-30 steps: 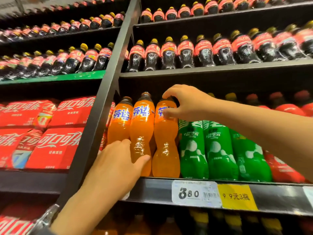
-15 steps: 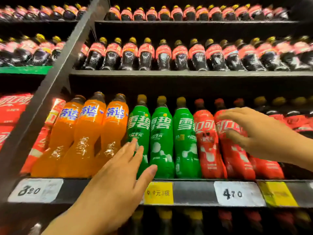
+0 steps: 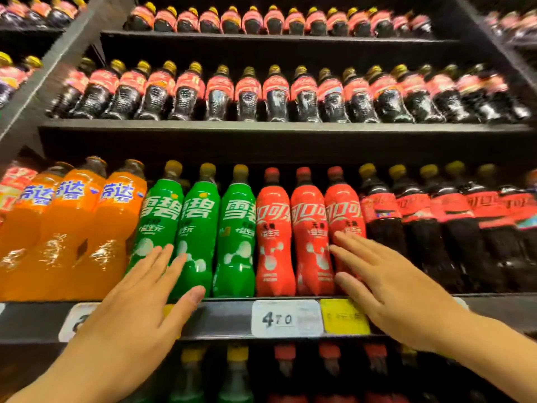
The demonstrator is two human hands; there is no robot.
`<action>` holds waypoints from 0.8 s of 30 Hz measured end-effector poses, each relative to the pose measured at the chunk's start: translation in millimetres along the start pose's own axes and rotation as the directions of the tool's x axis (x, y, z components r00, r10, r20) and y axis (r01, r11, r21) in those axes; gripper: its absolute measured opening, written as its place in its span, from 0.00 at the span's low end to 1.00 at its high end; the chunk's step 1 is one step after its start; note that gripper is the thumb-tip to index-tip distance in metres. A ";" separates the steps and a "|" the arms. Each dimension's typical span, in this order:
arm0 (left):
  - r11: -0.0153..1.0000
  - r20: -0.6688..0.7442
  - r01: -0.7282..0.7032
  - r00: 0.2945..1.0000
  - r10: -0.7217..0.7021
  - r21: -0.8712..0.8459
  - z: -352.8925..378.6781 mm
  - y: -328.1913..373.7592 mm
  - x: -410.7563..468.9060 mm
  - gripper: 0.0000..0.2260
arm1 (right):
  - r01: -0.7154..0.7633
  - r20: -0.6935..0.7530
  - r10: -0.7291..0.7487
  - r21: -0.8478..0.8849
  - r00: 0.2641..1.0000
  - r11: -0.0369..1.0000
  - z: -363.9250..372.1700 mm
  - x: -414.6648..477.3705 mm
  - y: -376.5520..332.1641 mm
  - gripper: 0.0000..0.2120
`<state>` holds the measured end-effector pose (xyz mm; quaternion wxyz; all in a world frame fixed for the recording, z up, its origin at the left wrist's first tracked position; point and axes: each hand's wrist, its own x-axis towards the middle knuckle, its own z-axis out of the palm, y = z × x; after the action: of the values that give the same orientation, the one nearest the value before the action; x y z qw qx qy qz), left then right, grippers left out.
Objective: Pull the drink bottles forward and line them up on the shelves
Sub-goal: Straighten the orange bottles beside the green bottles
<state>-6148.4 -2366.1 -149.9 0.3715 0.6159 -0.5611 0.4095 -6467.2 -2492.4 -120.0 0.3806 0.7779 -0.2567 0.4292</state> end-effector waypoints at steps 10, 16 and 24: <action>0.967 0.051 -0.253 0.967 0.251 0.027 1.9 67.9 10.9 0.33 | 0.047 -0.106 -0.029 0.168 0.994 0.985 0.0 102.8 -64.2 0.21; 0.955 0.082 -0.276 0.960 0.269 0.107 1.6 59.1 9.9 0.34 | -0.153 0.053 0.144 0.251 0.988 0.956 -16.3 191.2 -70.0 0.27; 0.953 0.076 -0.302 0.951 0.300 0.012 -1.2 48.3 7.7 0.37 | -0.291 0.086 0.278 0.285 0.957 0.913 -16.5 209.5 -79.9 0.23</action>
<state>-6196.3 -2372.5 -142.5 0.2769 0.5422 -0.6566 0.4452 -6312.3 -2448.0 36.8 0.1883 0.7893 -0.3086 0.4963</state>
